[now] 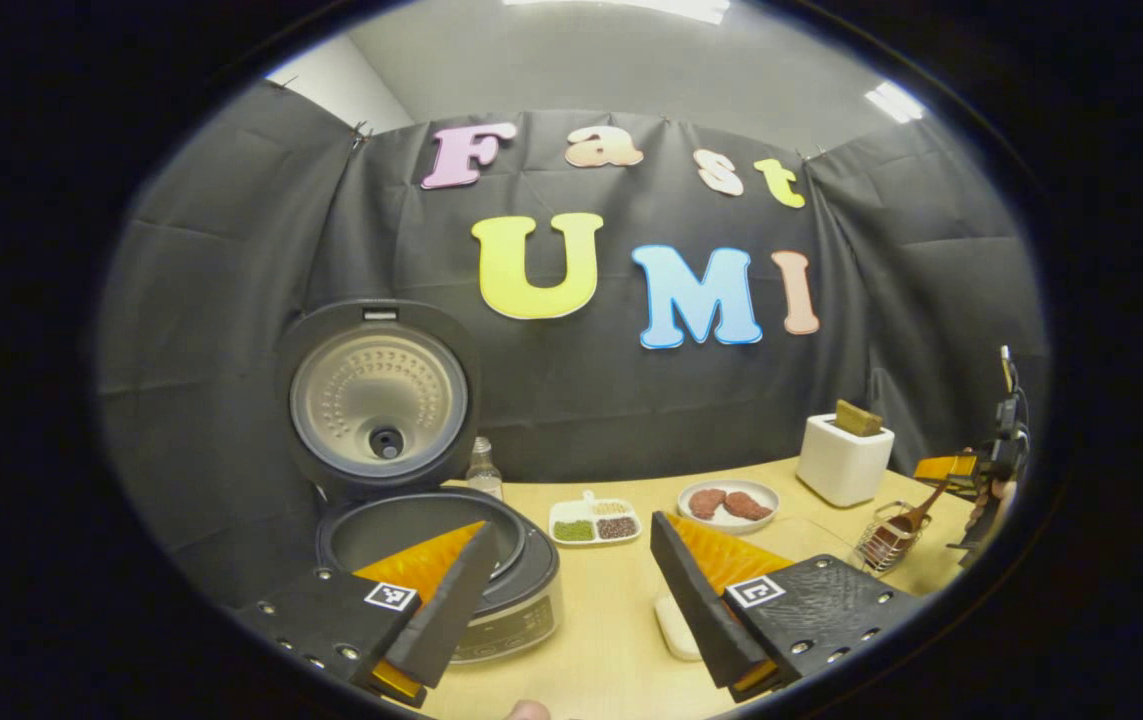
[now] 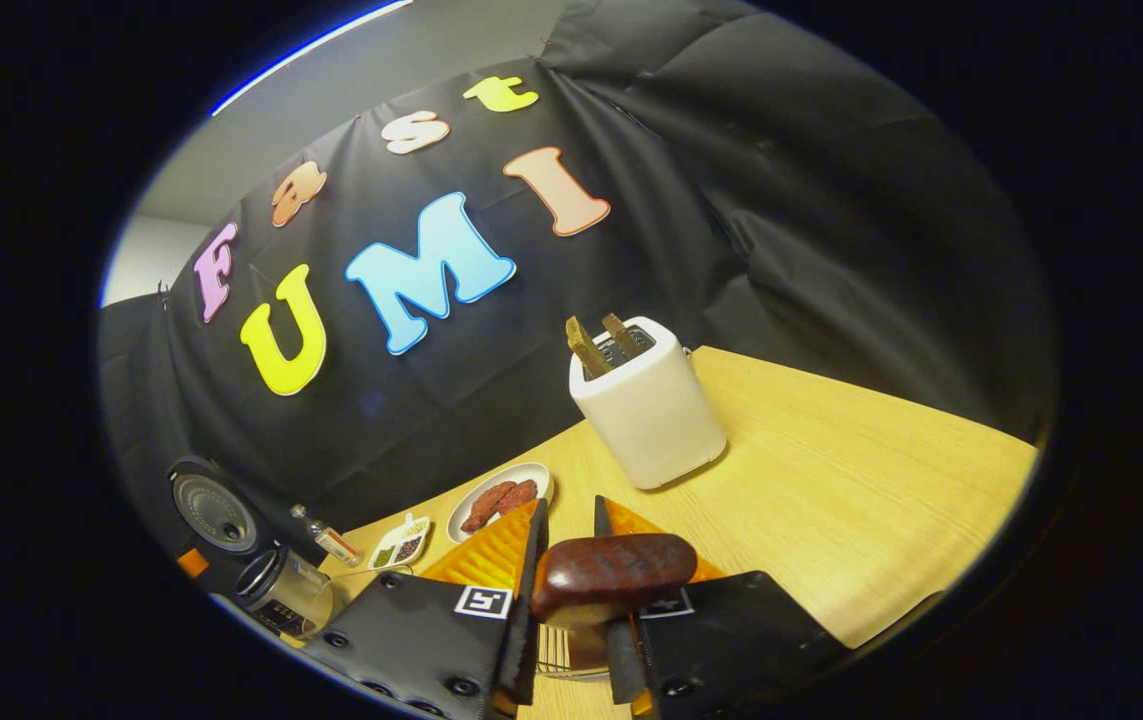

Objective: Close the left gripper, press the button to open the rice cooker; take a wooden spoon from the chopstick holder with the right hand, scoop a spoonful of rice and pour it into the rice cooker, then put the wooden spoon back into the chopstick holder.

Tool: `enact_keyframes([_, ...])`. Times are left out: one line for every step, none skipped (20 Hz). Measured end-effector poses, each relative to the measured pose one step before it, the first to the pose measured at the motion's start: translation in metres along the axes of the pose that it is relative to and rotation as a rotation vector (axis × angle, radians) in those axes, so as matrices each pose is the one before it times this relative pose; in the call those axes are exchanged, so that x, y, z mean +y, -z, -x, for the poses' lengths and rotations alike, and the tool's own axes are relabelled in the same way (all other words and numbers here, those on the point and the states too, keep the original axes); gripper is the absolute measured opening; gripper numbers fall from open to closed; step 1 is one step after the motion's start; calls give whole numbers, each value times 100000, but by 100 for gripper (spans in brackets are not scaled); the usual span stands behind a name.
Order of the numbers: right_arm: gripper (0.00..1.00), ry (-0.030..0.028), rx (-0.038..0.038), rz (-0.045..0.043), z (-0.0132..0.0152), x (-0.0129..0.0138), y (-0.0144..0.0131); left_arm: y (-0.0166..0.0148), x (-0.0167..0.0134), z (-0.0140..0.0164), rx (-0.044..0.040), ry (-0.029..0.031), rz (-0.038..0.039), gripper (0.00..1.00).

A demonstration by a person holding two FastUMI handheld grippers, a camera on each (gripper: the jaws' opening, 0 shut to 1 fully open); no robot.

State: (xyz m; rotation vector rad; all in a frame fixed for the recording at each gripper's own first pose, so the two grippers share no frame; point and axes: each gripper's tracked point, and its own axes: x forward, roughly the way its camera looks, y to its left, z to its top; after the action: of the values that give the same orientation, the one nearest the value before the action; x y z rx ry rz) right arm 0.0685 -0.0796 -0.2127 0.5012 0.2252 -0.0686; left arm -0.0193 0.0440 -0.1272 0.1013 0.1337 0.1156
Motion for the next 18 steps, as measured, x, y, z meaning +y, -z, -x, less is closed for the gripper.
enact_keyframes([28,-84,1076,1311,-96,372,38,249,149,77,123,-117,628,97])
enact_keyframes([27,369,-908,215,103,409,-444,192,127,184,112,97,864,96])
enact_keyframes([26,350,-807,1548,-70,313,-393,149,130,171,74,13,862,96])
enact_keyframes([26,-210,-853,2128,118,448,-680,165,269,123,-242,-160,880,96])
enact_keyframes([26,-398,-1058,1482,203,551,-679,-4,300,142,-373,-307,437,97])
enact_keyframes([26,121,-1962,874,225,419,-912,95,427,228,-633,-745,188,96])
enact_keyframes([26,-12,-1999,416,238,548,-923,57,327,141,-446,-525,74,96])
enact_keyframes([26,-391,-2084,393,234,587,-973,35,237,206,-273,-331,252,96])
enact_keyframes([26,-598,-2053,466,292,720,-1119,169,284,162,-286,-66,523,96])
enact_keyframes([26,-369,-2071,402,212,636,-944,51,324,152,-449,-25,827,97])
enact_keyframes([26,-855,-1718,1209,62,926,-1160,32,282,62,-590,-207,941,97])
enact_keyframes([25,-1265,-923,1650,108,1076,-1057,83,416,123,-245,-311,755,97])
enact_keyframes([26,-2093,-1334,2084,204,1357,-1228,49,344,126,-109,-320,534,97])
enact_keyframes([26,-2175,-1450,1767,204,1399,-1078,150,338,135,-46,-155,507,96])
enact_keyframes([26,-2276,-1716,1219,125,1500,-984,91,132,158,-67,128,441,96])
enact_keyframes([27,-2482,-1402,758,-74,1493,-678,75,208,159,-168,119,274,97])
enact_keyframes([27,-2673,-216,442,-346,1546,-78,-42,229,120,-249,7,64,96])
enact_keyframes([27,-2966,1527,338,-409,1514,398,-27,268,88,-375,-272,86,96])
